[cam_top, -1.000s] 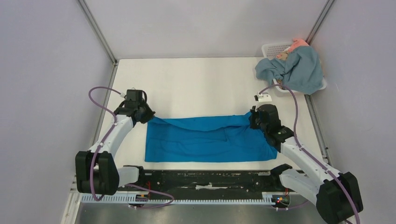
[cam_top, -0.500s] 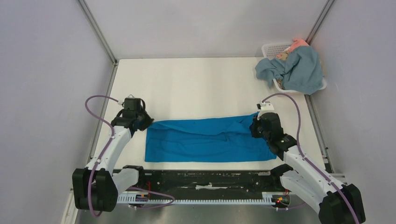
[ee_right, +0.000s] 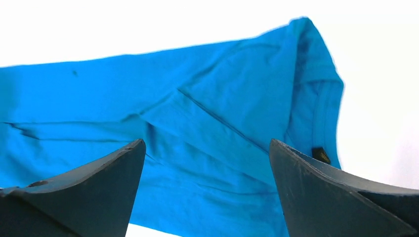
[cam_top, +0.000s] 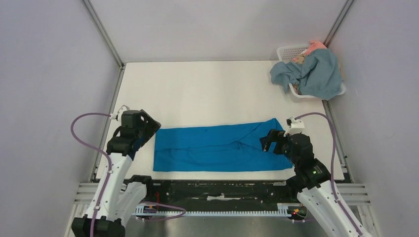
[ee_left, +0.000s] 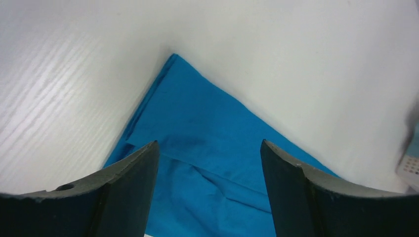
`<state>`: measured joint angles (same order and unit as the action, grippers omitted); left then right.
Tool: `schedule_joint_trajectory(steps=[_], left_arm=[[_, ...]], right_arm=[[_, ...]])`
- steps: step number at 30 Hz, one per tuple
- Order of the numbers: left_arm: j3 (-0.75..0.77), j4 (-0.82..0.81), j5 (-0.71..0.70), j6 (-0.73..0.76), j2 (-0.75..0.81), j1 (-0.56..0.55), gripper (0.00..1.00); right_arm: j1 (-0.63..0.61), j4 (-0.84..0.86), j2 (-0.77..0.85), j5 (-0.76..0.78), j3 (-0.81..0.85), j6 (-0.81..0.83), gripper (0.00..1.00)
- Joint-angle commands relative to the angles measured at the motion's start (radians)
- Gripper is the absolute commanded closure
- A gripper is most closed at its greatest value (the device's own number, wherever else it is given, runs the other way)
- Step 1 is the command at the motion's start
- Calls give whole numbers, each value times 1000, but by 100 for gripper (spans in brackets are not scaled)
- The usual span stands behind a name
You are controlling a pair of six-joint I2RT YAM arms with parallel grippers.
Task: Fold and stack the t-shirts
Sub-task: Fold the other side of the tshirt into a rectangle, then rotate the tshirt 90 degrees
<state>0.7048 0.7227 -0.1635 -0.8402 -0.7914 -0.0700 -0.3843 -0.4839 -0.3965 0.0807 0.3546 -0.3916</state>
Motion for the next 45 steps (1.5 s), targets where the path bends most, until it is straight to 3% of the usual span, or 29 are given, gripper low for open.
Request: schedule_joint_trajectory(steps=[1, 5, 8, 12, 20, 25, 29, 35, 40, 45], left_arm=[[0, -133, 203, 24, -62, -12, 19], [-22, -262, 323, 43, -254, -89, 18], [9, -269, 266, 49, -388, -179, 17], [18, -299, 255, 58, -497, -202, 17], [-52, -330, 192, 31, -518, -203, 15], [-98, -351, 199, 4, -507, -209, 15], [-125, -377, 206, -48, -496, -273, 15], [-206, -523, 208, -213, -519, -456, 14], [-196, -654, 113, -390, -612, -664, 14], [-115, -750, 63, -530, -785, -843, 14]], right_arm=[[-2, 158, -7, -76, -7, -4, 2], [-2, 270, -219, -114, -1, -66, 2], [0, 319, -391, -94, -6, -118, 2], [-2, 461, -513, -120, -24, -124, 2], [3, 481, -676, -43, -18, -142, 2], [52, 617, -865, -21, 79, -167, 2], [99, 716, -1114, -49, 269, -156, 2], [107, 712, -1578, -329, 755, -101, 2], [92, 693, -1891, -477, 1192, -130, 2], [21, 701, -2143, -441, 1554, -145, 2]])
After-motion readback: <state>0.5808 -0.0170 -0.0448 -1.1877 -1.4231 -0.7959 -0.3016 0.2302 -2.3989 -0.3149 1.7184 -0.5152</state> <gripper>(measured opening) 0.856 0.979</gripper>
